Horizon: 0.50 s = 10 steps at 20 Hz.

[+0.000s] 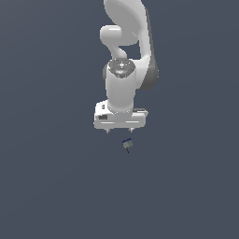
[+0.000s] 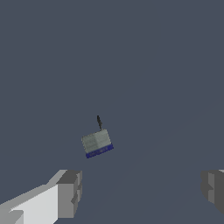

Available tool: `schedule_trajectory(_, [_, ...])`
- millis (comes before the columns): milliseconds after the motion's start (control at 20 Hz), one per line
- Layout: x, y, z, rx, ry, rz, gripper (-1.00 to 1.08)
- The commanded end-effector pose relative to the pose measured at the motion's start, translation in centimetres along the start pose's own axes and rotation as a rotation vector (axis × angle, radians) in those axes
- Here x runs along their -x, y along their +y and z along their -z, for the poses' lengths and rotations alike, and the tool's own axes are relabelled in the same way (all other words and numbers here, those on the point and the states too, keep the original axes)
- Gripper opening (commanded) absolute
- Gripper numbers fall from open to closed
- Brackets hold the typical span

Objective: Pick up the object and move it to a goal position.

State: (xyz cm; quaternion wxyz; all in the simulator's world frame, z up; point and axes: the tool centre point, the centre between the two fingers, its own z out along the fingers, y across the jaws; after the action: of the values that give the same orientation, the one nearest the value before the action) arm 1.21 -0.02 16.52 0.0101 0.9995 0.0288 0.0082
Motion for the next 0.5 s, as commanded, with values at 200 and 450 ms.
schedule_trajectory(200, [-0.1,-0.6,-1.3,0.0,-0.002,0.042,1.0])
schedule_trajectory(450, [-0.3,-2.0,-4.1,-0.003,-0.007,0.131,1.0])
